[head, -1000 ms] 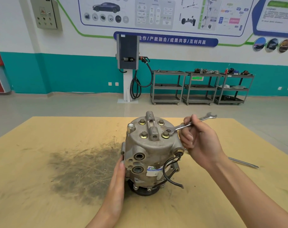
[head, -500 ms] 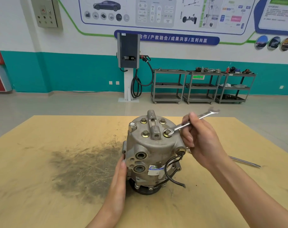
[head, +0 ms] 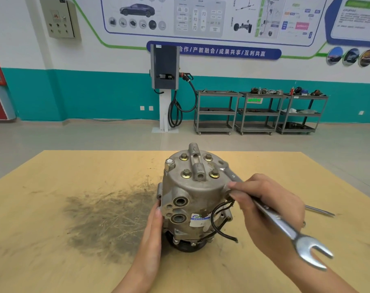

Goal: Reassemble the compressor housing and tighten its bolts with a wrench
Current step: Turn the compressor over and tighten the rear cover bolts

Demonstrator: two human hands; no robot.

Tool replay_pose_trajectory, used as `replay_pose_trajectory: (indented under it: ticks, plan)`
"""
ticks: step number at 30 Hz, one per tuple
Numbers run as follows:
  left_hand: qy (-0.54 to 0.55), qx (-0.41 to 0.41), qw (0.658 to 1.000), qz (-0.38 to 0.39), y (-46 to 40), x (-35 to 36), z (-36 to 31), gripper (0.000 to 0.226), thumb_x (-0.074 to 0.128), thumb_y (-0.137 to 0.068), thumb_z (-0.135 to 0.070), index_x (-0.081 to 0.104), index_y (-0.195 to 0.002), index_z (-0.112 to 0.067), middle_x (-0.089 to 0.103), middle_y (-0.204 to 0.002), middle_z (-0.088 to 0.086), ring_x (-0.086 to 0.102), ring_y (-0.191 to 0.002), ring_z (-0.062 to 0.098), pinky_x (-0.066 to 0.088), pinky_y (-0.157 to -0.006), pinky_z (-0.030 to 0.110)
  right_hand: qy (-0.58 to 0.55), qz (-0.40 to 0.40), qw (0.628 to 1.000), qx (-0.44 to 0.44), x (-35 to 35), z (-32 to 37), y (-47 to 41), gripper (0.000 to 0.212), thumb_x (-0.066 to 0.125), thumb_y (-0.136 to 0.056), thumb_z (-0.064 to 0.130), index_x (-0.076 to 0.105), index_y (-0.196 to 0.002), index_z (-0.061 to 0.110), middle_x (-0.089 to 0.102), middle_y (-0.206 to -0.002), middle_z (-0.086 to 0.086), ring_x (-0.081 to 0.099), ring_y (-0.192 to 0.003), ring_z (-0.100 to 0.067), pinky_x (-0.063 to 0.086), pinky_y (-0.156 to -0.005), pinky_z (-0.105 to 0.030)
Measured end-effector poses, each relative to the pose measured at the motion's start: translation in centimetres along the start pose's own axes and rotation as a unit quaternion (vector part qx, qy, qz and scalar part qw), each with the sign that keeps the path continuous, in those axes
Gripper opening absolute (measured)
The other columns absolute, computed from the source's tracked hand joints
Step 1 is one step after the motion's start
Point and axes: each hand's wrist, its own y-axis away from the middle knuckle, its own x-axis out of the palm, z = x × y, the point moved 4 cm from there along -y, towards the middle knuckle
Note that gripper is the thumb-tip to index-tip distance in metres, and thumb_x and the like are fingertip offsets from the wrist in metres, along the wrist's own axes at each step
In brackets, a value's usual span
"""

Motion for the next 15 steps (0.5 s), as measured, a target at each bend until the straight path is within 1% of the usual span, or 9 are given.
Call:
replay_pose_trajectory:
  ticks: [1, 4, 7, 8, 9, 11, 13, 14, 15]
  plan:
    - [0.001, -0.001, 1.0, -0.003, 0.0, -0.1, 0.0, 0.105, 0.058, -0.062, -0.093, 0.042, -0.15, -0.037, 0.049, -0.152, -0.017, 0.038, -0.145, 0.007, 0.02, -0.125, 0.045, -0.007, -0.016, 1.0, 0.012, -0.3, 0.0, -0.3, 0.029, 0.051, -0.1, 0.034, 0.066, -0.084, 0.015, 0.053, -0.068, 0.011, 0.046, -0.06, 0.007, 0.034, -0.057, -0.008]
    - [-0.005, 0.0, 1.0, -0.006, 0.1, -0.2, 0.0, 0.107, 0.057, -0.06, -0.095, 0.041, -0.15, -0.038, 0.048, -0.152, -0.019, 0.037, -0.145, 0.005, 0.02, -0.126, 0.044, -0.046, -0.064, 0.994, 0.076, -1.4, -0.7, -1.6, 0.037, 0.038, -0.104, 0.04, 0.062, -0.08, 0.024, 0.056, -0.068, 0.011, 0.05, -0.06, 0.0, 0.037, -0.055, -0.017]
    - [-0.019, 0.005, 1.0, -0.009, 0.2, -0.1, -0.2, 0.105, 0.054, -0.063, -0.095, 0.039, -0.151, -0.04, 0.045, -0.153, -0.021, 0.034, -0.146, 0.002, 0.018, -0.126, 0.044, -0.034, -0.065, 0.988, 0.139, -2.0, -1.8, -3.2, 0.044, 0.031, -0.105, 0.029, 0.06, -0.078, 0.011, 0.051, -0.082, 0.008, 0.052, -0.08, 0.003, 0.04, -0.069, -0.012]
    - [-0.02, 0.004, 1.0, -0.008, 0.2, 0.0, -0.2, 0.105, 0.053, -0.063, -0.095, 0.039, -0.151, -0.04, 0.044, -0.153, -0.021, 0.033, -0.146, 0.003, 0.018, -0.126, 0.044, -0.044, -0.045, 0.984, 0.167, -2.0, -2.4, -3.6, 0.044, 0.031, -0.105, 0.028, 0.058, -0.077, 0.007, 0.05, -0.084, 0.007, 0.051, -0.083, 0.003, 0.04, -0.074, -0.012]
    - [-0.022, 0.003, 1.0, -0.006, 0.2, 0.0, -0.2, 0.105, 0.053, -0.064, -0.095, 0.039, -0.151, -0.04, 0.044, -0.154, -0.02, 0.033, -0.147, 0.003, 0.018, -0.126, 0.045, -0.074, -0.013, 0.976, 0.203, -1.7, -2.9, -3.9, 0.045, 0.031, -0.106, 0.03, 0.056, -0.077, 0.006, 0.051, -0.08, 0.006, 0.052, -0.078, -0.001, 0.041, -0.073, -0.015]
    - [-0.024, 0.002, 1.0, -0.007, 0.2, 0.1, -0.2, 0.104, 0.052, -0.064, -0.095, 0.039, -0.151, -0.04, 0.044, -0.154, -0.02, 0.033, -0.147, 0.003, 0.018, -0.126, 0.045, -0.172, 0.057, 0.936, 0.302, -0.8, -3.7, -4.0, 0.044, 0.038, -0.099, 0.041, 0.06, -0.078, 0.009, 0.047, -0.064, 0.003, 0.044, -0.056, -0.009, 0.038, -0.053, -0.022]
    - [-0.024, 0.0, 1.0, -0.008, 0.2, 0.1, -0.3, 0.105, 0.053, -0.064, -0.096, 0.039, -0.151, -0.04, 0.045, -0.153, -0.02, 0.034, -0.146, 0.003, 0.018, -0.126, 0.045, -0.213, 0.131, 0.894, 0.372, 0.2, -4.1, -3.7, 0.035, 0.049, -0.087, 0.045, 0.071, -0.083, 0.019, 0.045, -0.058, 0.007, 0.038, -0.049, -0.007, 0.03, -0.045, -0.019]
    - [-0.023, -0.002, 1.0, -0.007, 0.2, 0.1, -0.3, 0.105, 0.053, -0.063, -0.096, 0.04, -0.151, -0.04, 0.046, -0.153, -0.02, 0.035, -0.146, 0.003, 0.019, -0.126, 0.045, -0.202, 0.169, 0.886, 0.381, 0.6, -4.2, -3.4, 0.03, 0.053, -0.083, 0.044, 0.075, -0.088, 0.025, 0.053, -0.061, 0.009, 0.046, -0.052, -0.006, 0.035, -0.048, -0.017]
    - [-0.023, -0.003, 1.0, -0.005, 0.1, 0.2, -0.4, 0.104, 0.053, -0.064, -0.095, 0.04, -0.151, -0.04, 0.046, -0.152, -0.02, 0.035, -0.145, 0.004, 0.02, -0.126, 0.045, -0.191, 0.202, 0.881, 0.383, 1.0, -4.2, -3.2, 0.026, 0.058, -0.08, 0.041, 0.077, -0.092, 0.029, 0.064, -0.07, 0.004, 0.057, -0.063, -0.007, 0.042, -0.059, -0.017]
